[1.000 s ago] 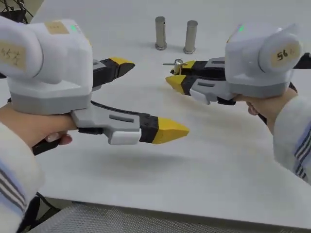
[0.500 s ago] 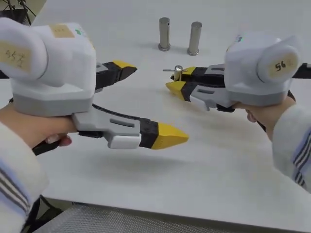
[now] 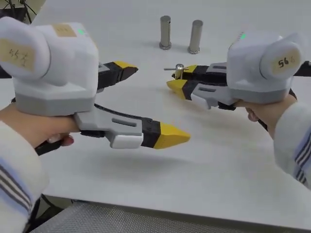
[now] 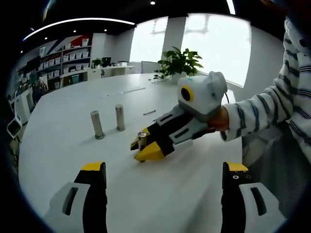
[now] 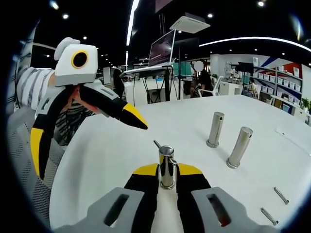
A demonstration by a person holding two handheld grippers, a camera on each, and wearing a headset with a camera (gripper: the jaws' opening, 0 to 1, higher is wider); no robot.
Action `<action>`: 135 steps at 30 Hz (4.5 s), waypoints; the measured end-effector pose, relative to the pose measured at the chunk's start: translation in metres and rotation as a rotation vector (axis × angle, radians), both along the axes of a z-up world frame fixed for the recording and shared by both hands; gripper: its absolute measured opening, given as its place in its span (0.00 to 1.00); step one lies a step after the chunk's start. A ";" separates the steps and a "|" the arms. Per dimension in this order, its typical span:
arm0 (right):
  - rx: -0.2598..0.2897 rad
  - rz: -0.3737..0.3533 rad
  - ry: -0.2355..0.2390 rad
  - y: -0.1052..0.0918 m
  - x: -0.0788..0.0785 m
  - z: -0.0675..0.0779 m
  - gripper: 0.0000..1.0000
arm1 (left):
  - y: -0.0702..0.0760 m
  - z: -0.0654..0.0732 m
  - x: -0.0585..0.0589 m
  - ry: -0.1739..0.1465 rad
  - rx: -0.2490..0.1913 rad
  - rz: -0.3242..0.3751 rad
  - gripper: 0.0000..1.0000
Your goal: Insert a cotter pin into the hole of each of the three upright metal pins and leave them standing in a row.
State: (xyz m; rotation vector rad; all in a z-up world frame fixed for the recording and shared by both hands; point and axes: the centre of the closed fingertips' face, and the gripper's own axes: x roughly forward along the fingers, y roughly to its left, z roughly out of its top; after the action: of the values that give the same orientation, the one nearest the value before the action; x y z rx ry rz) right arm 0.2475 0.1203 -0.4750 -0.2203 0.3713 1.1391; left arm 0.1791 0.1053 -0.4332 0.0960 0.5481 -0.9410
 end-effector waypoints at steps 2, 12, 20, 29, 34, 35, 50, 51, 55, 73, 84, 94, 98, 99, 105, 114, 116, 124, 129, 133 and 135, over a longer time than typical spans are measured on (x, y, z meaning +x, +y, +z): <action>0.005 -0.009 0.003 -0.002 0.001 0.003 0.15 | 0.001 0.000 0.000 -0.001 -0.003 0.001 0.99; 0.011 -0.018 -0.031 -0.018 -0.015 0.043 0.23 | 0.001 0.020 -0.002 -0.032 -0.042 -0.013 0.99; -0.011 -0.070 -0.014 -0.050 -0.036 0.065 0.38 | 0.009 0.038 -0.009 -0.063 -0.092 -0.029 0.99; -0.001 -0.221 0.054 -0.100 -0.055 0.076 0.59 | 0.018 0.043 -0.019 -0.041 -0.096 -0.042 0.99; -0.003 -0.304 0.079 -0.124 -0.067 0.084 0.72 | 0.021 0.041 -0.025 0.008 -0.107 -0.049 0.99; -0.001 -0.329 0.081 -0.129 -0.068 0.086 0.73 | 0.021 0.041 -0.025 0.008 -0.102 -0.048 0.99; -0.026 -0.542 0.188 -0.179 -0.087 0.083 0.94 | 0.034 0.045 -0.007 -0.006 -0.105 -0.022 0.98; -0.030 -0.550 0.192 -0.179 -0.089 0.081 0.94 | 0.035 0.045 -0.006 -0.008 -0.106 -0.021 0.98; -0.042 -0.573 0.192 -0.178 -0.092 0.079 0.95 | 0.040 0.044 0.003 -0.022 -0.102 -0.013 0.98; -0.049 -0.658 0.221 -0.189 -0.103 0.072 0.92 | 0.050 0.043 0.091 -0.083 -0.143 0.105 0.86; -0.076 -0.664 0.217 -0.192 -0.102 0.078 0.90 | 0.056 0.008 0.142 -0.094 -0.121 0.142 0.68; -0.081 -0.671 0.236 -0.189 -0.098 0.073 0.89 | 0.044 -0.010 0.172 -0.103 -0.079 0.120 0.52; -0.093 -0.645 0.243 -0.182 -0.099 0.071 0.89 | 0.036 -0.018 0.179 -0.113 -0.041 0.080 0.47; -0.093 -0.642 0.244 -0.181 -0.098 0.070 0.89 | 0.035 -0.020 0.180 -0.114 -0.032 0.075 0.45; -0.104 -0.632 0.255 -0.180 -0.094 0.067 0.88 | 0.027 -0.027 0.186 -0.107 -0.034 0.061 0.34; -0.107 -0.635 0.257 -0.183 -0.091 0.067 0.87 | 0.024 -0.038 0.190 -0.104 -0.001 0.062 0.23; -0.110 -0.633 0.259 -0.184 -0.092 0.066 0.87 | 0.021 -0.037 0.188 -0.106 -0.005 0.067 0.20; -0.111 -0.638 0.258 -0.185 -0.092 0.065 0.86 | 0.016 -0.029 0.183 -0.122 -0.031 0.063 0.11; -0.112 -0.636 0.260 -0.184 -0.094 0.064 0.85 | 0.013 -0.028 0.178 -0.156 0.007 0.032 0.10; -0.107 -0.637 0.260 -0.183 -0.093 0.064 0.85 | 0.010 -0.024 0.169 -0.147 0.022 0.040 0.09; -0.104 -0.637 0.259 -0.182 -0.093 0.065 0.85 | 0.011 -0.025 0.168 -0.150 0.040 0.040 0.09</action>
State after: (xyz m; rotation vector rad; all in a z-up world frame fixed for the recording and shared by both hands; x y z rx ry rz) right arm 0.1547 -0.0620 -0.4105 -0.0350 0.6751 0.5181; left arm 0.3471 0.1166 -0.4580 0.1897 0.4292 -0.8763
